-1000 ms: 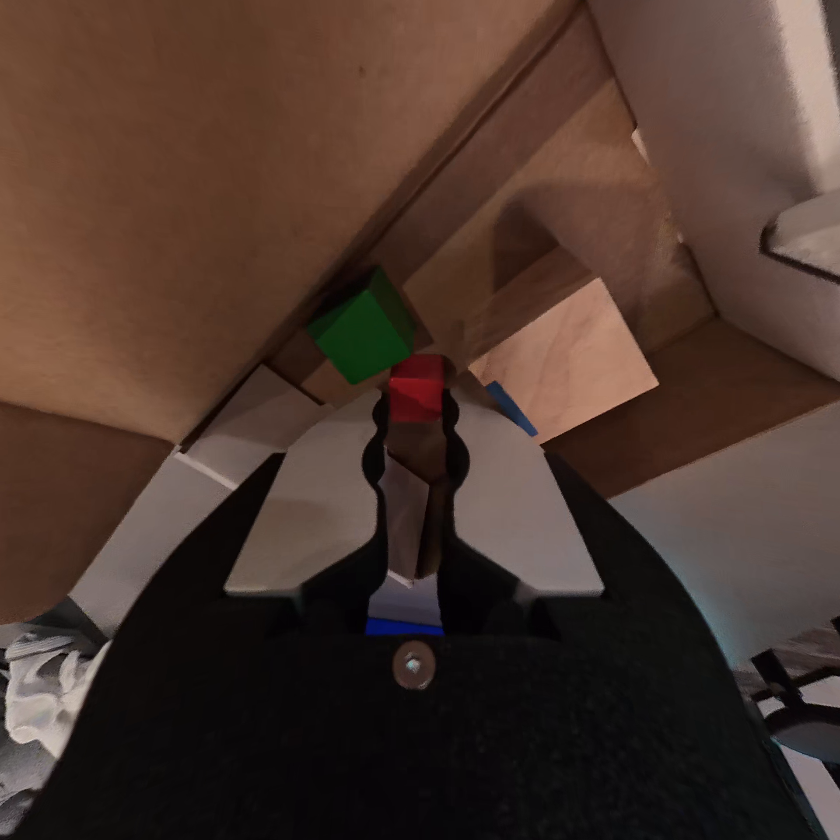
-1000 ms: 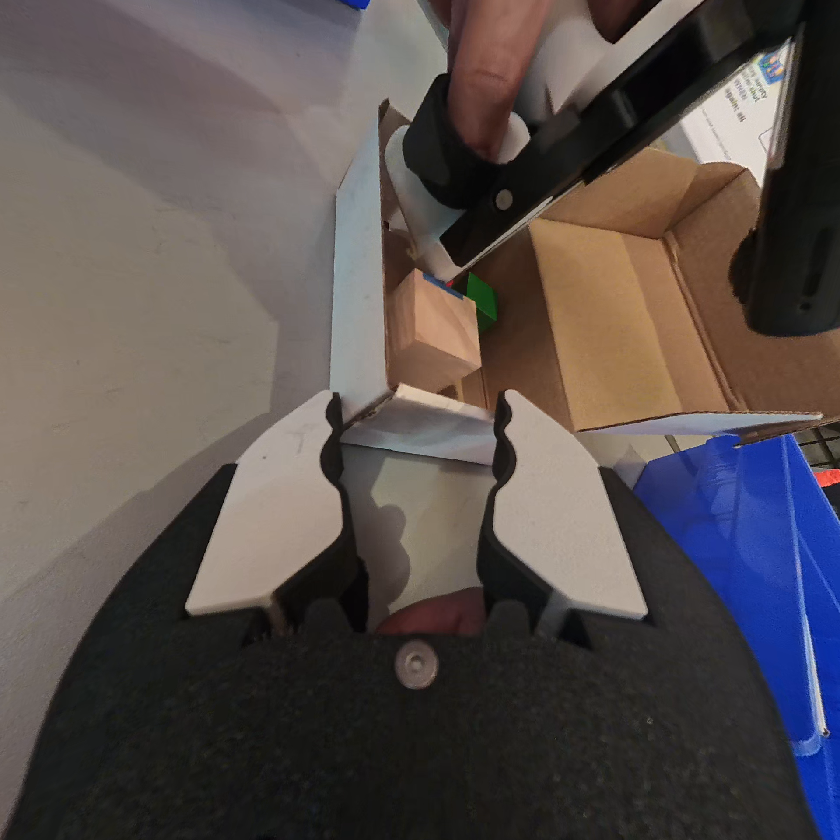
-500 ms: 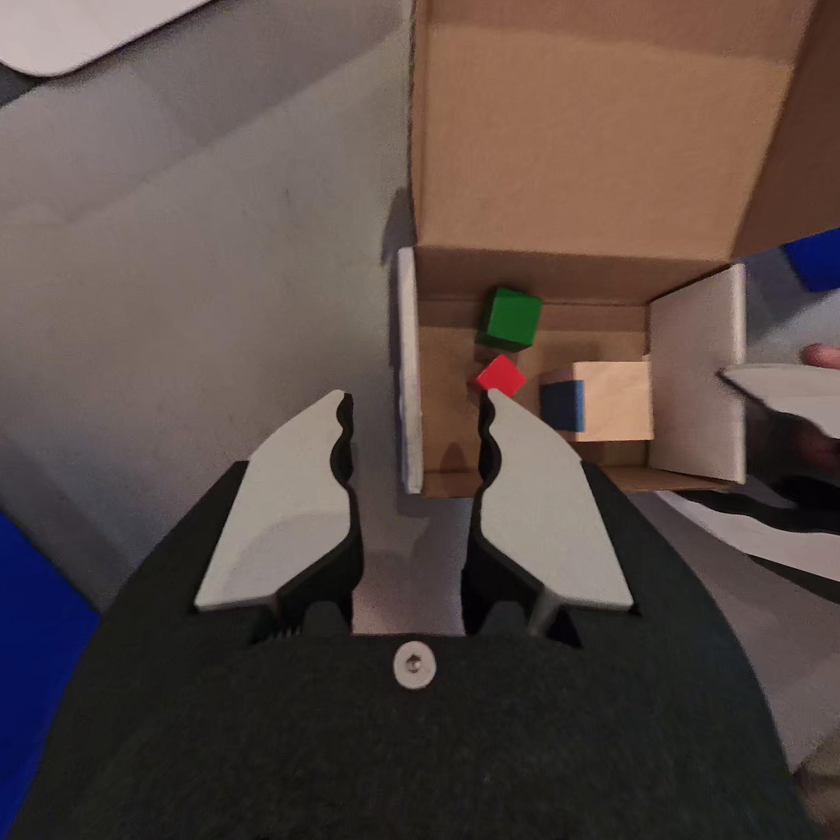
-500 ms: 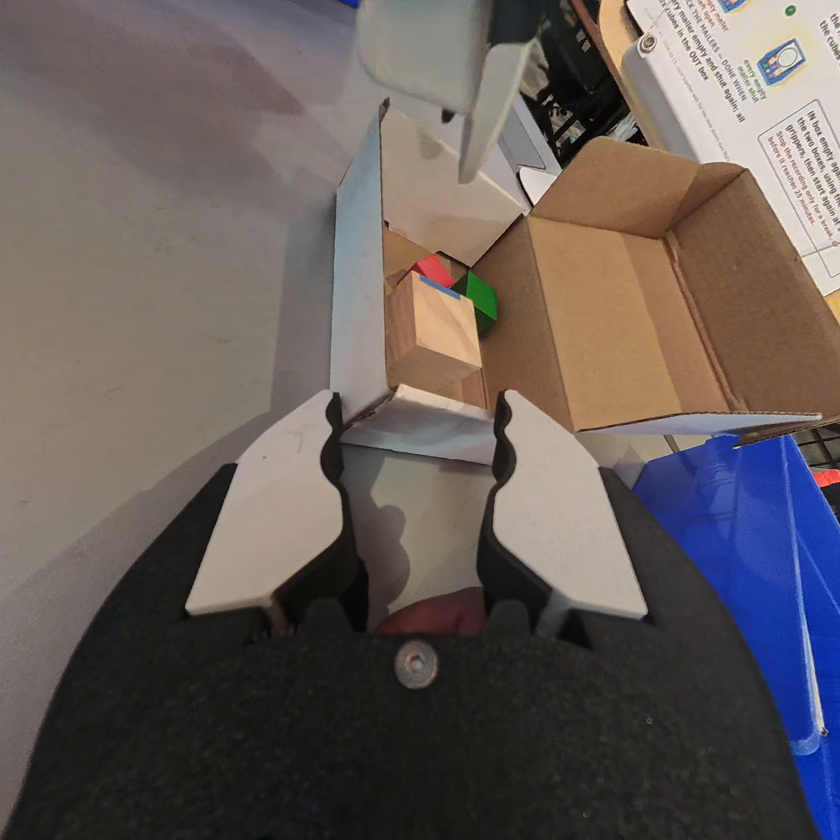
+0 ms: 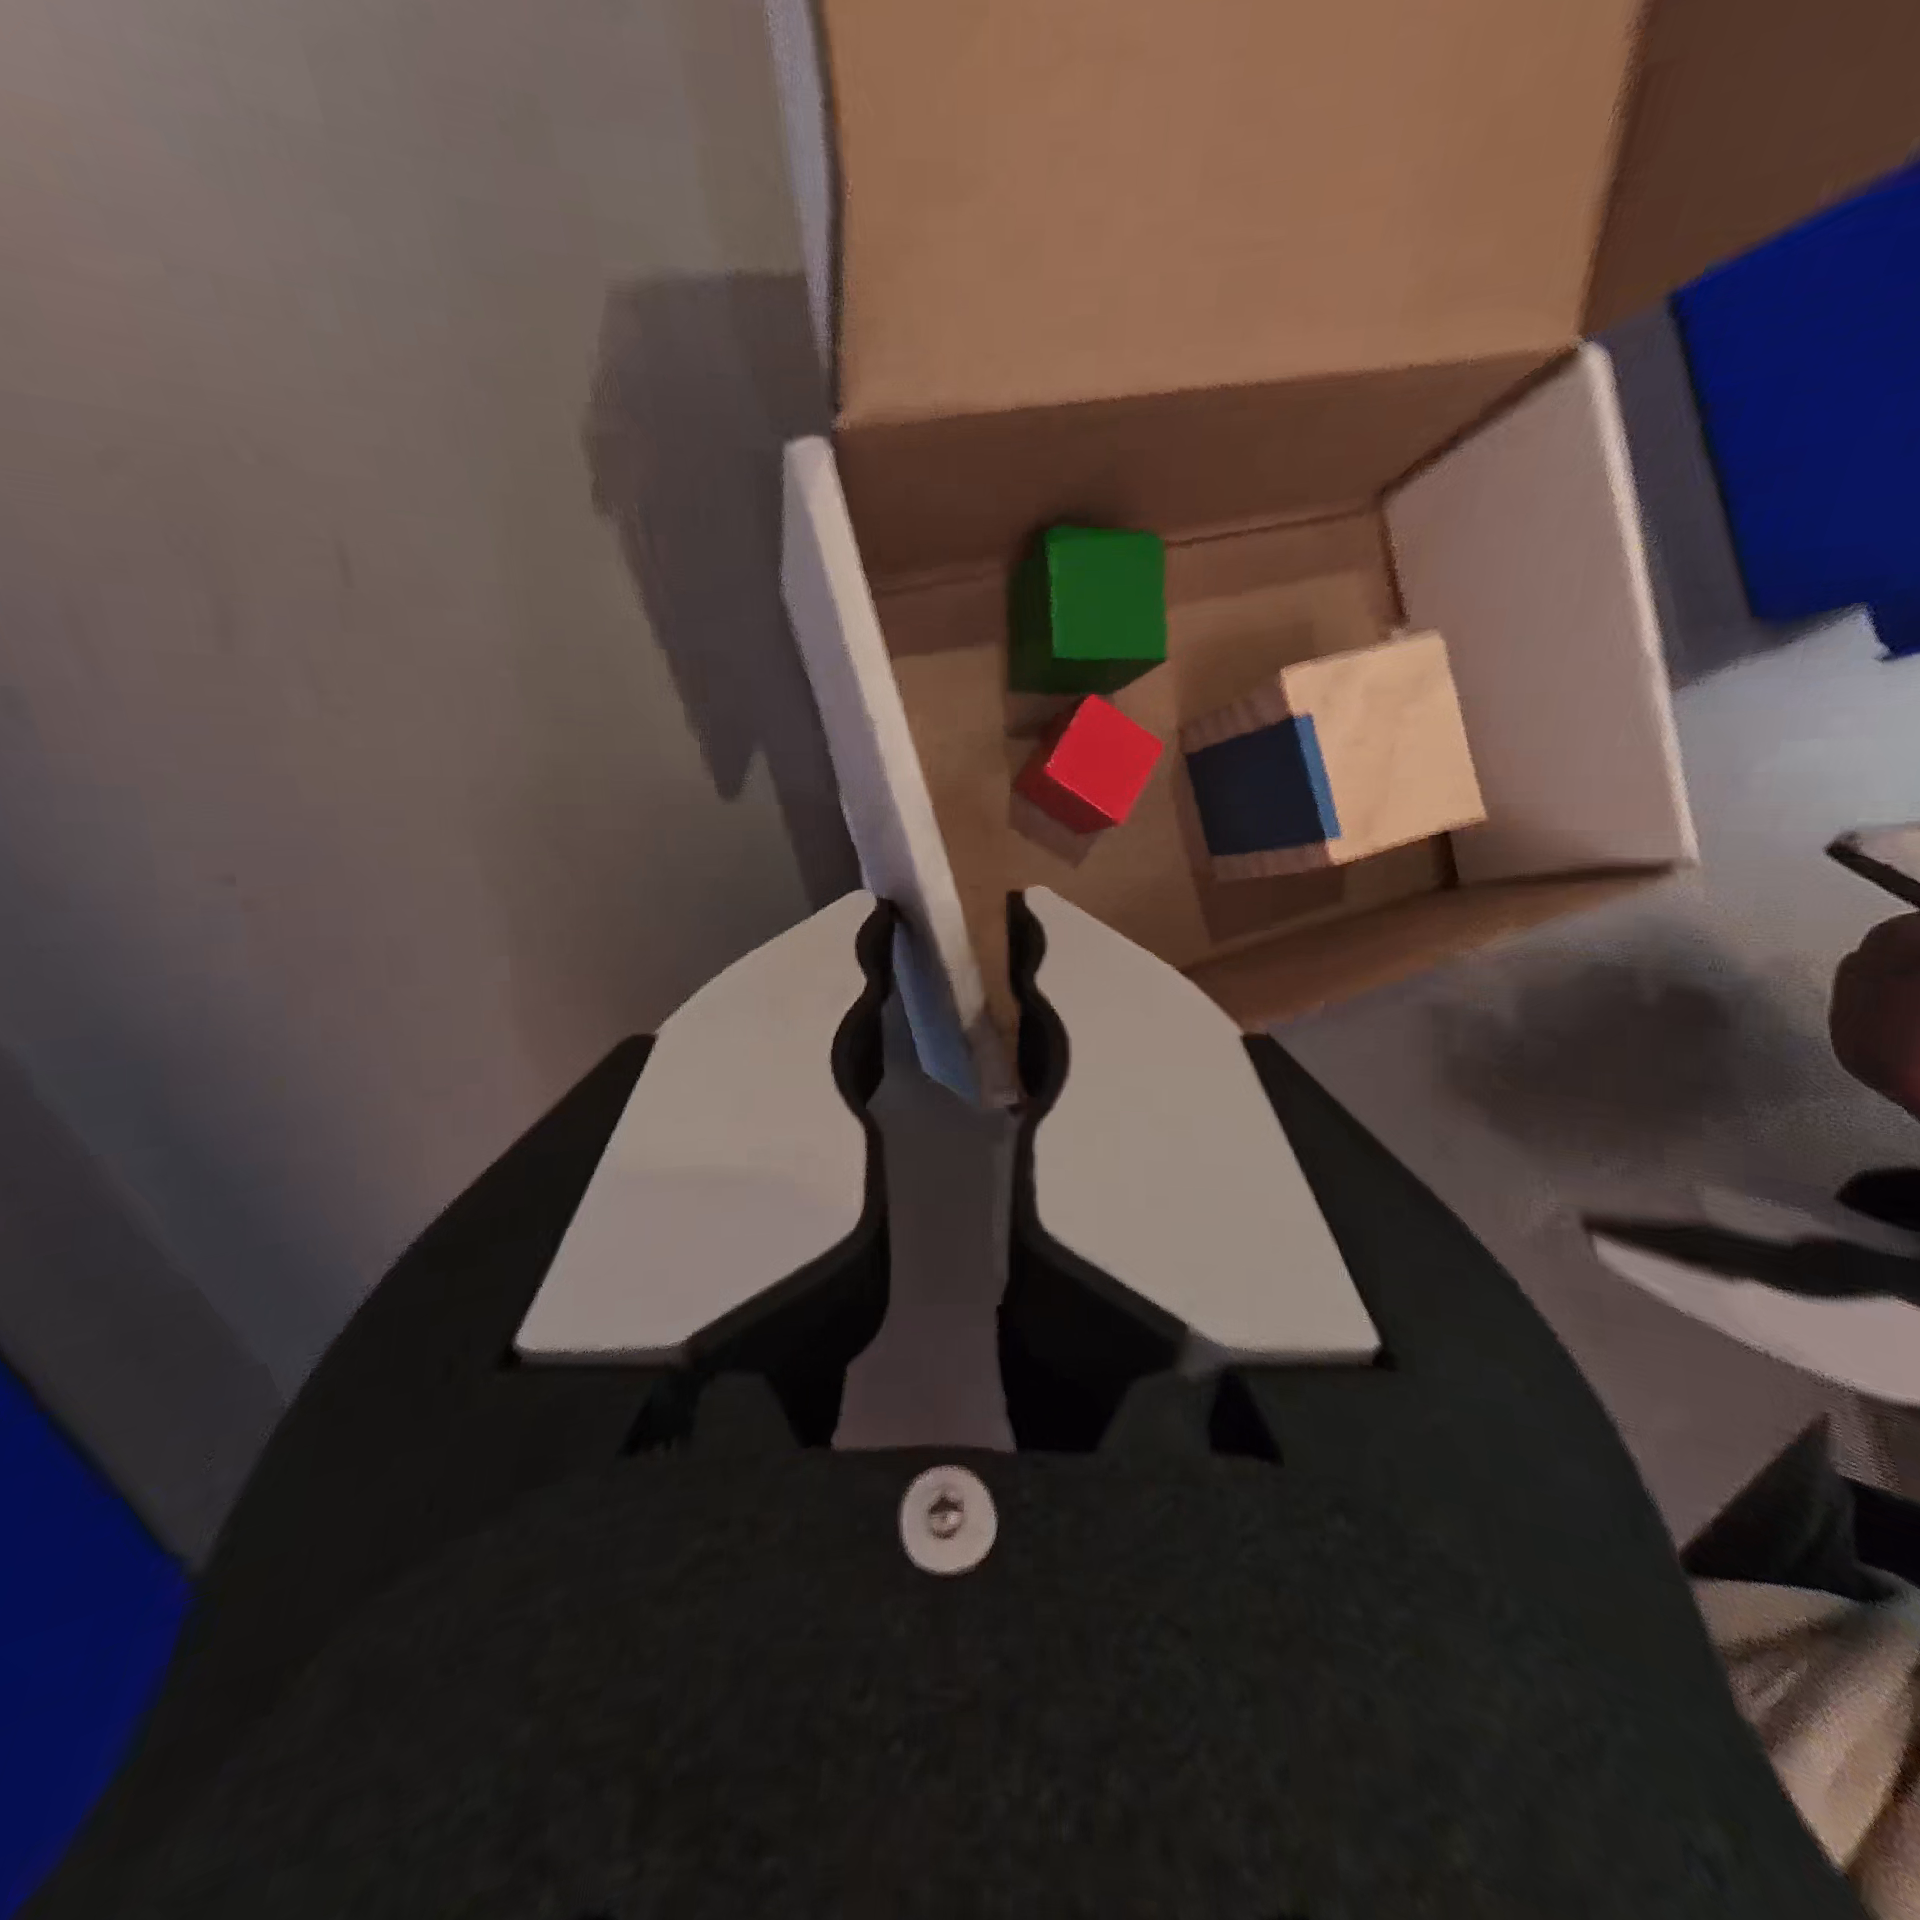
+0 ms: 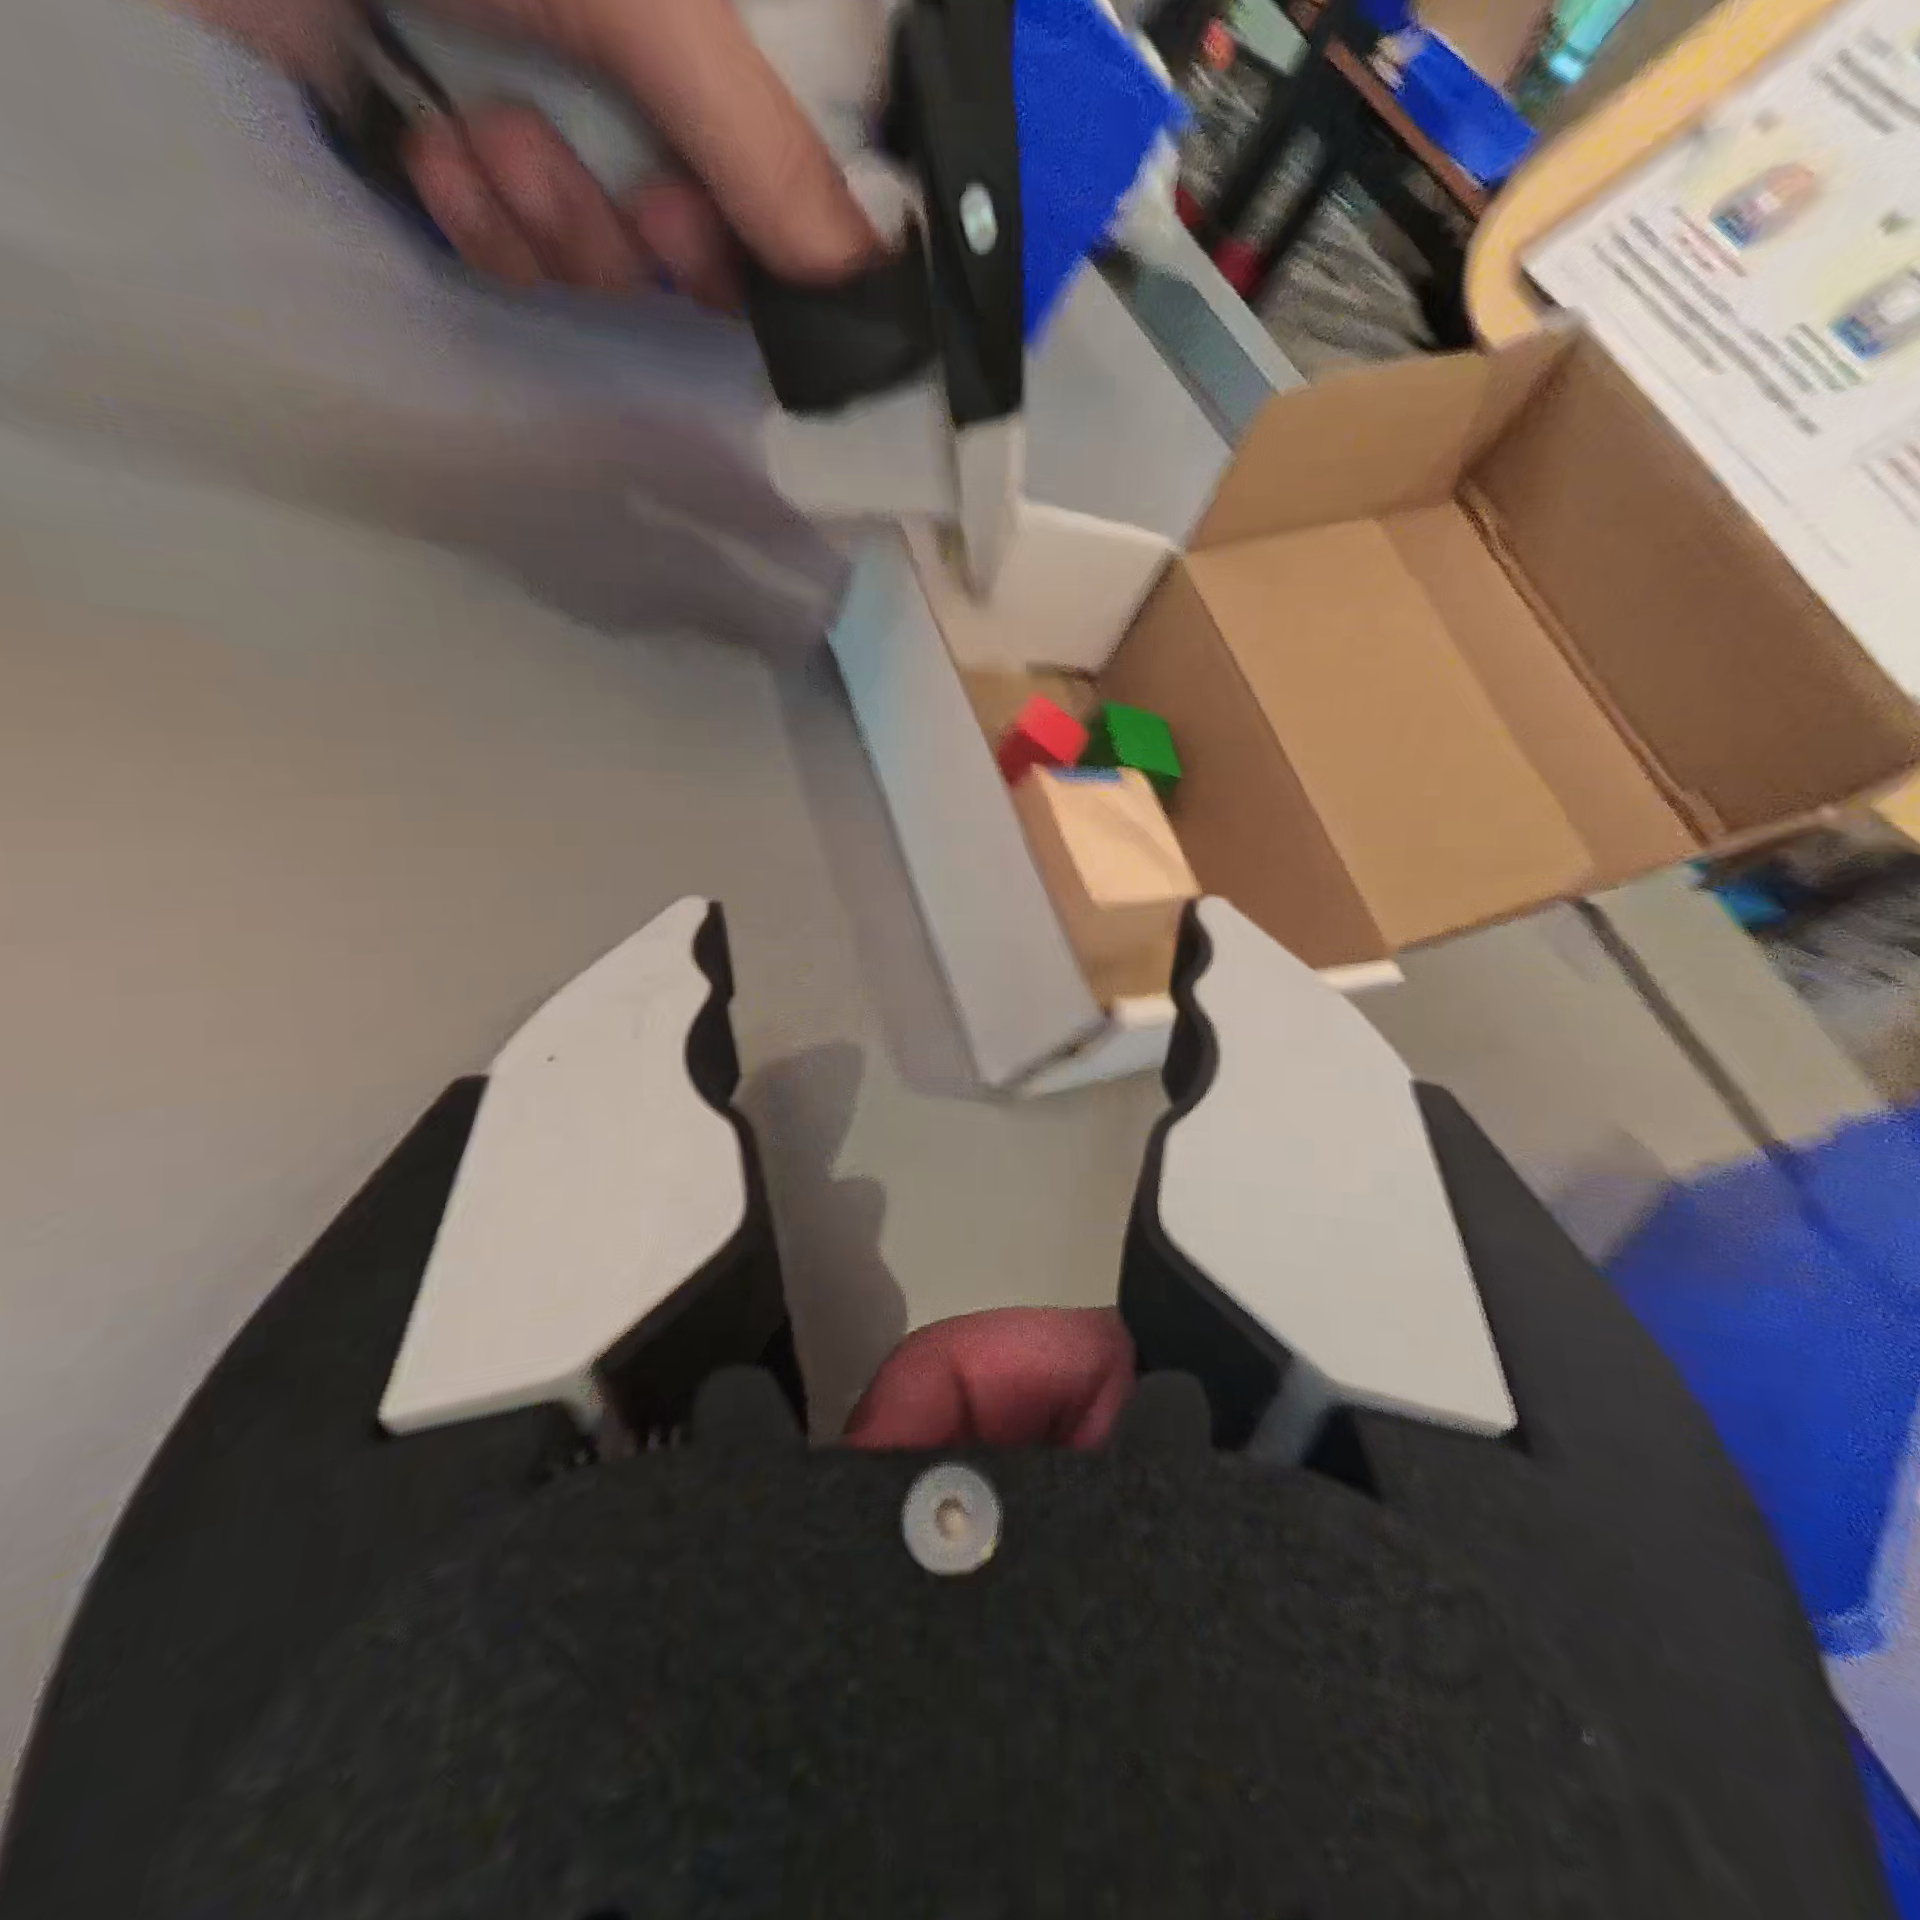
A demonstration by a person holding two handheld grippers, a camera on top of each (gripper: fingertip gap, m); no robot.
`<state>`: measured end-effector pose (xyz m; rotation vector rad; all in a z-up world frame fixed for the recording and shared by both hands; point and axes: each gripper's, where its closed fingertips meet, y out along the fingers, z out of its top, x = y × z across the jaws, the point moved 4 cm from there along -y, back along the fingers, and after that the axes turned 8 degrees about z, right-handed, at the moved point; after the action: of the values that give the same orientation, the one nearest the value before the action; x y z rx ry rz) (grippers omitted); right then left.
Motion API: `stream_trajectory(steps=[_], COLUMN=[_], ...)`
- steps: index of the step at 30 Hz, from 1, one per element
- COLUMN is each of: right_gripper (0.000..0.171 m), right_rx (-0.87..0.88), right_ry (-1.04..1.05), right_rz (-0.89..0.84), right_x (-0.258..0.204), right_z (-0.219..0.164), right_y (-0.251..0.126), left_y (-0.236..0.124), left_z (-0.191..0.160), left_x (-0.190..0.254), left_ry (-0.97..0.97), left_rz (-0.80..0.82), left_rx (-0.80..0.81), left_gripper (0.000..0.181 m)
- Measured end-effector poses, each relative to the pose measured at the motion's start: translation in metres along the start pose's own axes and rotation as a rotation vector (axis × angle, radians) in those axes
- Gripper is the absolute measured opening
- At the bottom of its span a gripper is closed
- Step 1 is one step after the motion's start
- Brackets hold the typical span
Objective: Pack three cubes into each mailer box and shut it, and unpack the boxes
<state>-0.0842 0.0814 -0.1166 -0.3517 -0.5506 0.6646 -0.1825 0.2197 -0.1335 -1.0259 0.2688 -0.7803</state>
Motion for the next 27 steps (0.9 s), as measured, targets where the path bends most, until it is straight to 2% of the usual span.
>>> stream_trajectory(steps=[2, 4, 7, 8, 10, 12, 14, 17, 19, 21, 22, 25, 27], right_gripper=[0.075, 0.066, 0.062, 0.058, 0.063, 0.056, 0.049, 0.046, 0.035, 0.011, 0.006, 0.004, 0.005], right_rx=[0.167, 0.298, 0.320, 0.241, 0.111, 0.069, 0.005, -0.154, -0.238, -0.229, -0.207, -0.132, -0.090], right_ry=[0.064, 0.195, 0.498, 0.619, 0.735, 0.809, 0.806, 0.775, 0.781, 0.800, 0.810, 0.732, 0.680], right_rz=[0.066, 0.030, -0.041, -0.095, -0.065, -0.063, -0.133, -0.204, -0.280, -0.264, -0.266, -0.369, -0.413], right_x=[0.000, 0.026, 0.084, 0.106, 0.131, 0.153, 0.173, 0.190, 0.200, 0.198, 0.196, 0.187, 0.168], right_z=[0.024, 0.043, 0.046, 0.036, 0.027, 0.027, 0.024, 0.010, -0.001, -0.001, 0.001, 0.007, 0.009], right_y=[-0.023, -0.044, -0.048, -0.040, -0.018, 0.002, 0.020, 0.042, 0.052, 0.060, 0.060, 0.046, 0.035], left_y=[-0.008, -0.024, -0.039, -0.039, -0.032, -0.024, -0.020, -0.018, -0.014, -0.012, -0.014, -0.024, -0.027], left_z=[-0.004, 0.013, 0.048, 0.061, 0.080, 0.092, 0.099, 0.100, 0.101, 0.102, 0.102, 0.097, 0.081], left_x=[0.006, 0.003, -0.012, -0.015, -0.022, -0.028, -0.026, -0.021, -0.021, -0.022, -0.022, -0.015, -0.002], left_ry=[-0.003, 0.041, 0.070, 0.054, 0.018, -0.034, -0.080, -0.141, -0.152, -0.161, -0.155, -0.085, 0.030], left_rz=[-0.027, -0.005, 0.091, 0.098, 0.113, 0.125, 0.074, 0.005, 0.001, 0.006, 0.011, 0.076, 0.158], left_rx=[0.007, 0.090, 0.182, 0.190, 0.169, 0.127, 0.129, 0.146, 0.147, 0.147, 0.161, 0.268, 0.337], left_gripper=[0.034, 0.043, 0.074, 0.073, 0.067, 0.062, 0.049, 0.027, 0.026, 0.020, 0.017, 0.008, 0.008])
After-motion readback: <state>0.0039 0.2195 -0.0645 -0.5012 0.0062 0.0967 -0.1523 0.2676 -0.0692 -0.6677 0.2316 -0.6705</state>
